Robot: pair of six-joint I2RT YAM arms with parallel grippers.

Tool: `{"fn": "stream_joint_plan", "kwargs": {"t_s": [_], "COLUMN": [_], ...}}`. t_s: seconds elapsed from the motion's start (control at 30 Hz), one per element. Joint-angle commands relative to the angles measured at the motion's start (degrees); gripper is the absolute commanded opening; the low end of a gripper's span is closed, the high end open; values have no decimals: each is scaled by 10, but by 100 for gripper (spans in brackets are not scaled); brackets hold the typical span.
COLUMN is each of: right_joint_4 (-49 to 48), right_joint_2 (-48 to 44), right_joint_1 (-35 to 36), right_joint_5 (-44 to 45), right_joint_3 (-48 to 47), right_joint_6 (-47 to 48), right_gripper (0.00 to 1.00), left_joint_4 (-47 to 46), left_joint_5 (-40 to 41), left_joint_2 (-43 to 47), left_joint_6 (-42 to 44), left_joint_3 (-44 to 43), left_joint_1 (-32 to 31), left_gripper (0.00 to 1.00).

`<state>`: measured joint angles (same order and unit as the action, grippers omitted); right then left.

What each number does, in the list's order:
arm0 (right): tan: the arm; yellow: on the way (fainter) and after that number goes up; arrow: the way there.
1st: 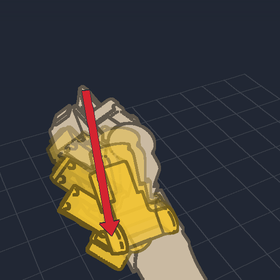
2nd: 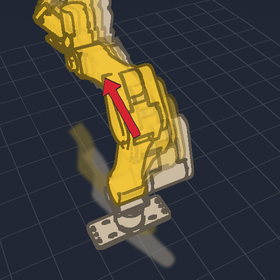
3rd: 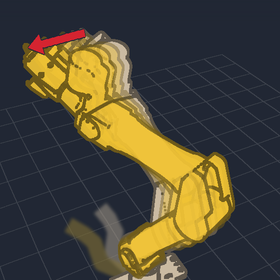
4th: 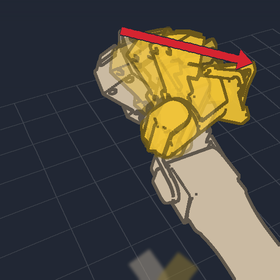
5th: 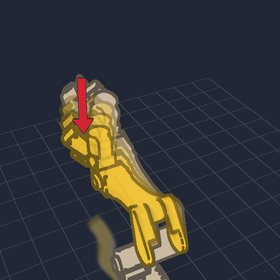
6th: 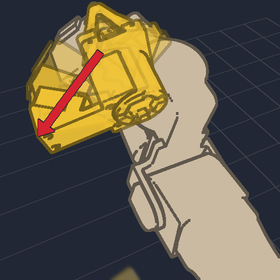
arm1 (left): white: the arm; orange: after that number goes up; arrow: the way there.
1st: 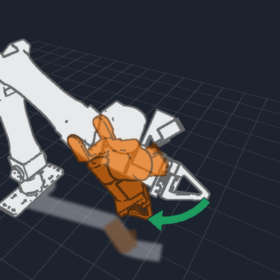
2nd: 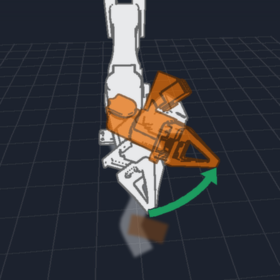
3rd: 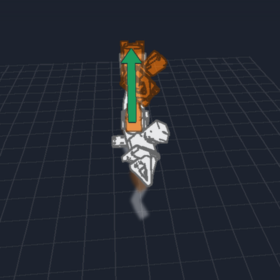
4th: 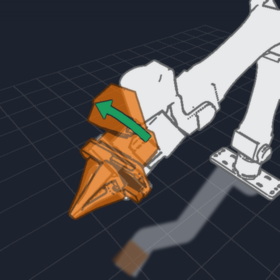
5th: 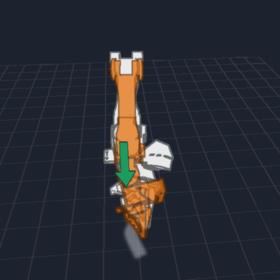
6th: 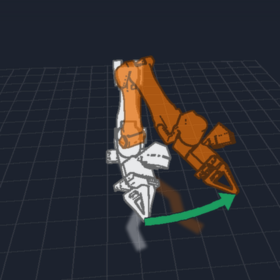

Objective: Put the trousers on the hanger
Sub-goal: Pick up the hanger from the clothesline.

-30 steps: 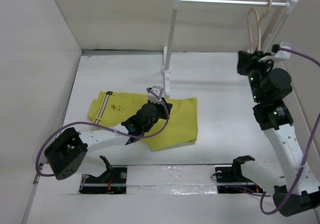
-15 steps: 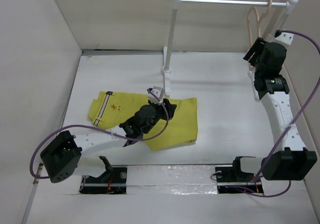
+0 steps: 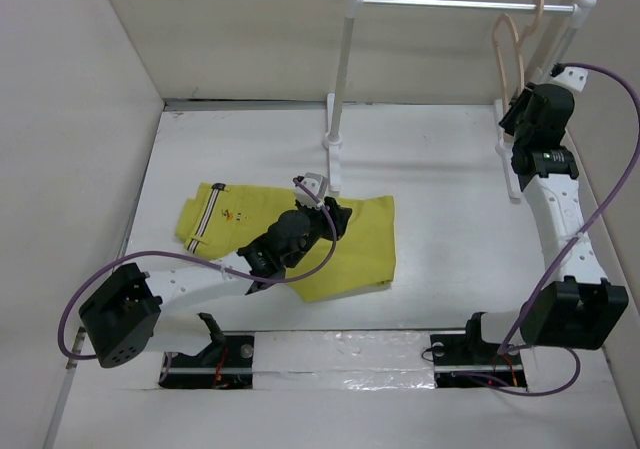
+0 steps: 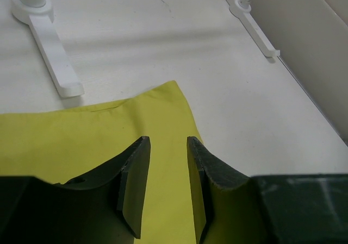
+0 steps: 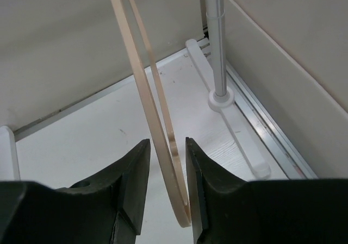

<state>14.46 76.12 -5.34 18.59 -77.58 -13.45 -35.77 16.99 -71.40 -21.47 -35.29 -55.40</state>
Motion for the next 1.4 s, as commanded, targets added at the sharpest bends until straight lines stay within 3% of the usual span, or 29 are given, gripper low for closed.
{"fn": "stream_joint_plan", "kwargs": {"t_s": [0.0, 0.1, 0.3, 0.4, 0.7, 1.07, 1.23, 1.37], "right_joint_4": [-29, -36, -59, -77, -122, -168, -146, -91], "right_joint_2": [9, 17, 14, 6, -51, -132, -165, -180], "right_joint_1": [-16, -16, -16, -16, -5, 13, 60, 119], "right_joint_5": [-38, -48, -77, -89, -106, -138, -102, -11], "right_joint_3": [-21, -27, -28, -27, 15, 138, 196, 251], "right_joint_6": [-3, 0, 8, 11, 26, 11, 4, -9], "right_gripper": [38, 34, 6, 0, 0, 0, 0, 0], "left_joint_4": [-29, -27, -27, -29, -34, -42, -39, -49], "left_joint_5": [5, 7, 5, 4, 10, -7, -7, -12], "left_joint_2": [9, 6, 3, 3, 6, -5, -6, -12], "left_joint_6": [3, 1, -1, -2, -7, -11, -9, -8], "left_joint_3": [-1, -3, -3, -4, 1, -1, -5, -7], "left_joint_1": [-1, -1, -1, -1, -1, -1, -1, -1], "left_gripper": [31, 30, 30, 30, 32, 35, 35, 35]}}
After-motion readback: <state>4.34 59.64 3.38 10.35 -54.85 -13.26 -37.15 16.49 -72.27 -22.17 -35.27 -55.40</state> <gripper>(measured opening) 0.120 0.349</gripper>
